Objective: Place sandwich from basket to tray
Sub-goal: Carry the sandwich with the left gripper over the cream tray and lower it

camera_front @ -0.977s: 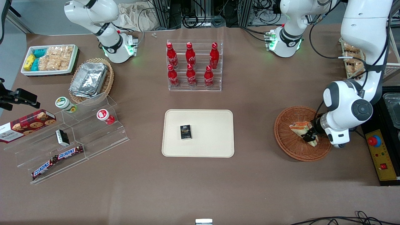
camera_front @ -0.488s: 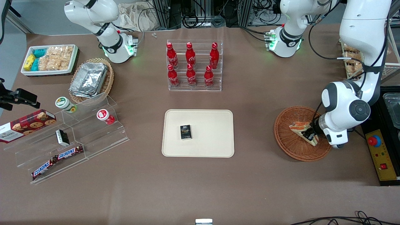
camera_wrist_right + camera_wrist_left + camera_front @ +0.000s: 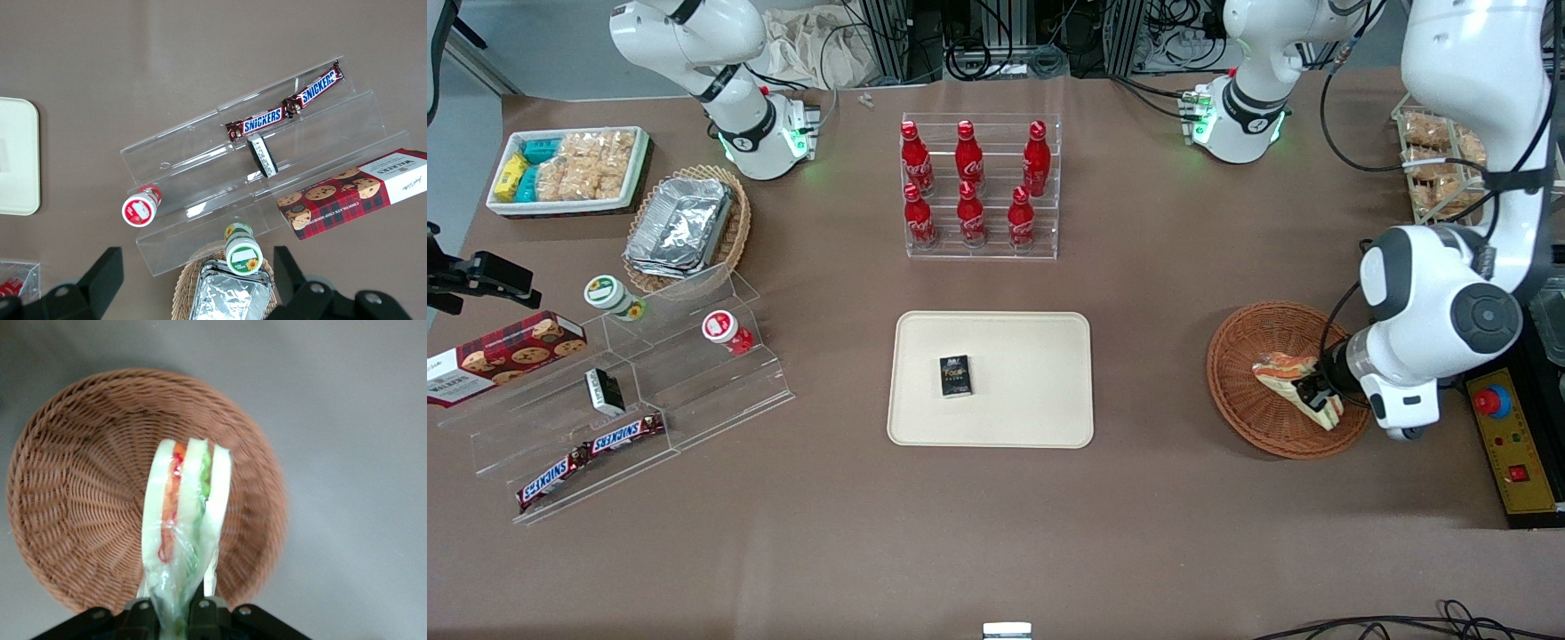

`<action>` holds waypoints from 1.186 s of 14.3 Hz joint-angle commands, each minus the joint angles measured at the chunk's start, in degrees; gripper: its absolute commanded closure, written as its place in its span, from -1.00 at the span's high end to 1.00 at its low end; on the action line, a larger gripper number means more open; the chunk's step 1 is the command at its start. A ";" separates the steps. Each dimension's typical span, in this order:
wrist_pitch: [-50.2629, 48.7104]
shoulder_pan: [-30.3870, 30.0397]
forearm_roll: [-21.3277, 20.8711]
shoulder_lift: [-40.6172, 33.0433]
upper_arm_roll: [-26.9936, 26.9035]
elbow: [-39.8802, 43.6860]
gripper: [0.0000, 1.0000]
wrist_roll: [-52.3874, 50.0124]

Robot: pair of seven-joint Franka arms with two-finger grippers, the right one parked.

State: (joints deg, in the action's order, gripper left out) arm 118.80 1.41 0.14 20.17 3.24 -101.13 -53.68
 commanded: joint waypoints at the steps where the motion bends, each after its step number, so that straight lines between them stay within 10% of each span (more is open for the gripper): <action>1: -10.23 5.43 0.12 2.32 -0.34 13.99 -1.00 -0.90; 6: -10.69 17.55 -2.34 10.49 -0.34 28.18 -1.00 7.34; 17: -3.93 31.81 -1.81 25.87 0.80 26.25 -1.00 16.15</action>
State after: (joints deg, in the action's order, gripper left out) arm 114.94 31.53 -1.14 44.20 4.41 -76.29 -39.31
